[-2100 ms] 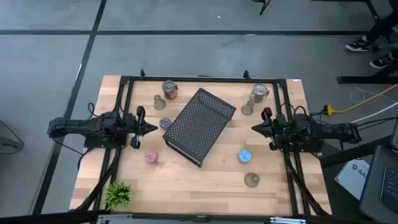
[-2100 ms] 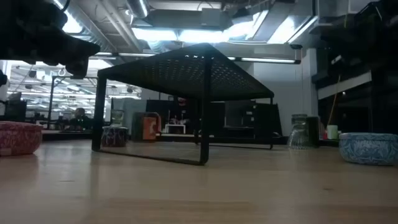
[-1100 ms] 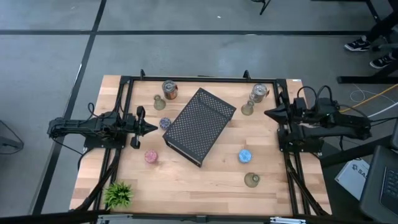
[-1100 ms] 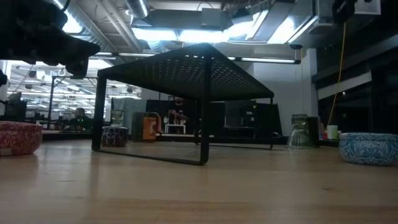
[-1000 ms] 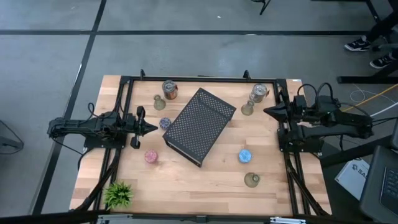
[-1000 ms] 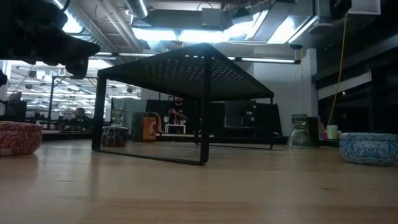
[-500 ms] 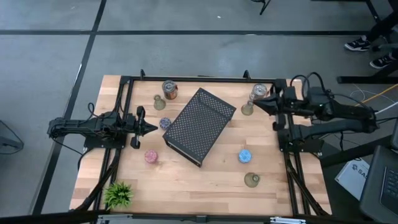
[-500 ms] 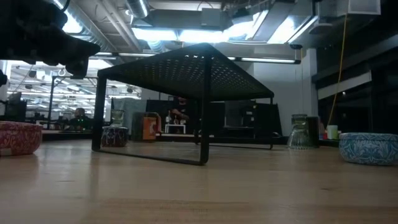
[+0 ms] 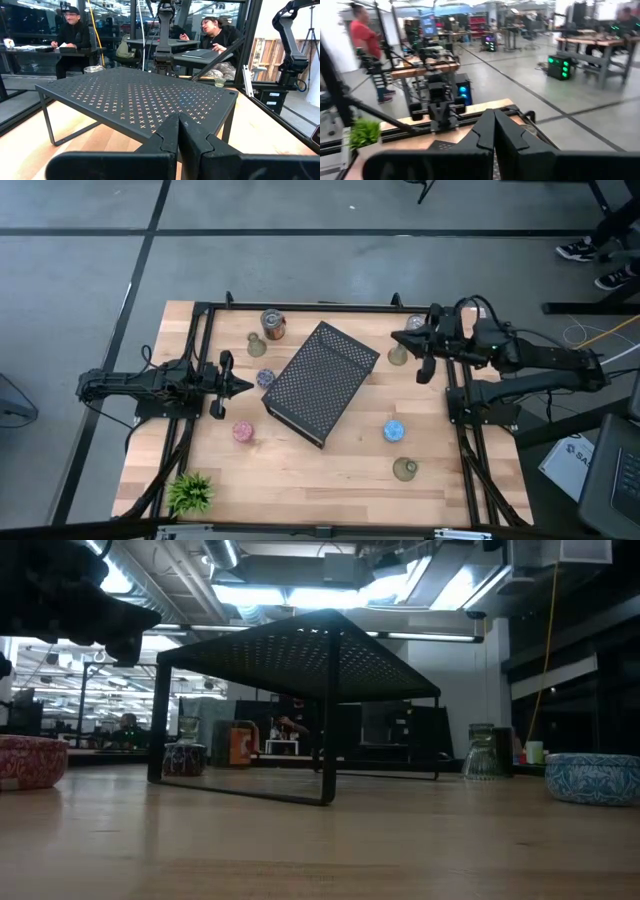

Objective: Pick & Place candle stick holders
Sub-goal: Put the right scented candle on the shelf

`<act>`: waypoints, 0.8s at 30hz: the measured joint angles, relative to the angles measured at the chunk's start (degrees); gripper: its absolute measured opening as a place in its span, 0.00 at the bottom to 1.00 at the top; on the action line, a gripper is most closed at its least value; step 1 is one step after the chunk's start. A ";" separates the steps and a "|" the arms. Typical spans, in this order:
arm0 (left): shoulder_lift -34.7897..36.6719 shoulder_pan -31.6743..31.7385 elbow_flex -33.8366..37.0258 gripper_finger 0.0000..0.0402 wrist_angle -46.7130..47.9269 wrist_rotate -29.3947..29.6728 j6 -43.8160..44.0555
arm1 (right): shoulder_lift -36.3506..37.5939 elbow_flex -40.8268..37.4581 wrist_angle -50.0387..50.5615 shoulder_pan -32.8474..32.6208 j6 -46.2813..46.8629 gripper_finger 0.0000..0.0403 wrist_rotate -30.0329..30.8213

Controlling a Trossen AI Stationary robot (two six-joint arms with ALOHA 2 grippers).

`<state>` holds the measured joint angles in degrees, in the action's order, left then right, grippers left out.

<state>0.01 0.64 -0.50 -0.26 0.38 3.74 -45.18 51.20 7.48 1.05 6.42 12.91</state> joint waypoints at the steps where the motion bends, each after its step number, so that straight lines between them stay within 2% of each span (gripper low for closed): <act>1: 0.00 -0.01 0.00 0.00 -0.01 0.01 -0.01 | -0.04 0.00 0.39 1.29 0.98 0.01 -0.01; 6: 0.00 0.00 0.01 0.00 -0.01 0.00 -0.01 | -0.14 0.02 3.80 10.13 8.61 0.01 0.02; 14: 0.00 0.01 -0.01 0.00 0.00 0.02 -0.01 | -1.52 0.90 20.19 24.23 13.97 0.06 -3.06; 19: 0.00 0.01 -0.01 0.00 -0.01 0.00 -0.01 | -4.59 5.19 31.93 30.48 13.89 0.16 -3.02; 24: 0.00 -0.01 0.00 0.00 -0.01 0.01 -0.01 | -7.62 7.91 38.60 33.79 13.77 0.32 -3.08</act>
<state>0.01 0.63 -0.51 -0.27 0.39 3.73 -52.80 59.11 46.08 34.84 20.18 9.83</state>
